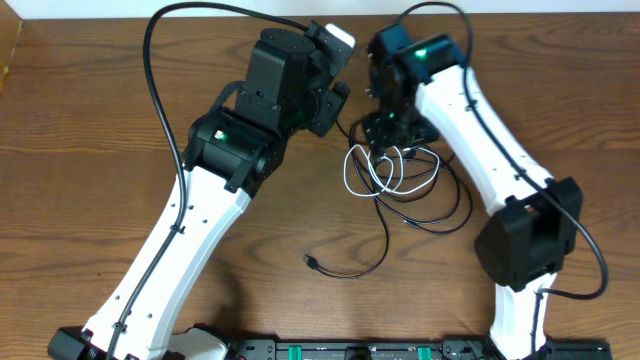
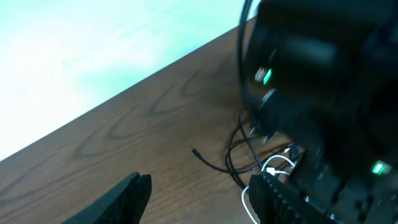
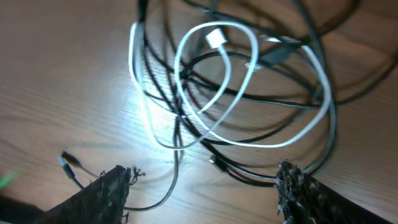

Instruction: Untangle cables

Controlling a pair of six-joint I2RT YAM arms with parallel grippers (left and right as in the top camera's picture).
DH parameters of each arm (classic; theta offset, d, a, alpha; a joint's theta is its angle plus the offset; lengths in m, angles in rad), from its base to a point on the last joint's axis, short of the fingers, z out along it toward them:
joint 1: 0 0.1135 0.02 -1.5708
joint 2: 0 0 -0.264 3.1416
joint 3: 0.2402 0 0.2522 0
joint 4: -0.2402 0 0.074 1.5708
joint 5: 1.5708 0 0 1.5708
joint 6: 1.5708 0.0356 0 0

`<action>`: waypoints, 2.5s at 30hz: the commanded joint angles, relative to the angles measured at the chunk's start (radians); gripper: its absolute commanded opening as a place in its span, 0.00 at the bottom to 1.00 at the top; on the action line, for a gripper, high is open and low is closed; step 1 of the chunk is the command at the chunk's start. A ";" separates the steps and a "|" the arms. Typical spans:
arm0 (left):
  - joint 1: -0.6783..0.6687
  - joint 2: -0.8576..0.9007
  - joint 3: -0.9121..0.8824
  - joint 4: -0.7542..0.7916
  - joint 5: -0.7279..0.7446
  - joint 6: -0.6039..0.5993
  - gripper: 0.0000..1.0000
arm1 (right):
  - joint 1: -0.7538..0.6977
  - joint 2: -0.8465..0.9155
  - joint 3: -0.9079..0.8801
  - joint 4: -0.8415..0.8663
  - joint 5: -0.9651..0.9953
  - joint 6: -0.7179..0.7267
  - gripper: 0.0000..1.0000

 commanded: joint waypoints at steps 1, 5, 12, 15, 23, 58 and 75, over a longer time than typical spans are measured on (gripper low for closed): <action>0.005 0.009 0.003 0.005 -0.017 0.013 0.56 | 0.030 0.037 -0.002 -0.011 0.005 -0.033 0.73; 0.005 0.009 0.003 0.005 -0.017 0.013 0.56 | 0.044 0.079 -0.007 -0.021 -0.004 -0.032 0.67; 0.005 0.009 0.003 0.008 -0.077 0.013 0.56 | 0.047 0.110 -0.020 -0.019 -0.003 -0.025 0.63; 0.005 0.008 0.003 0.011 -0.106 0.008 0.56 | 0.047 0.110 -0.032 -0.013 -0.005 -0.025 0.64; 0.005 0.004 0.003 0.013 -0.106 -0.002 0.57 | 0.048 0.111 -0.129 0.055 -0.053 -0.025 0.64; 0.005 -0.029 0.003 0.012 -0.174 -0.003 0.60 | -0.017 0.032 -0.202 0.355 -0.434 -0.145 0.01; 0.005 -0.029 0.003 0.007 -0.173 -0.002 0.60 | -0.192 -0.159 -0.202 0.456 -0.698 -0.228 0.01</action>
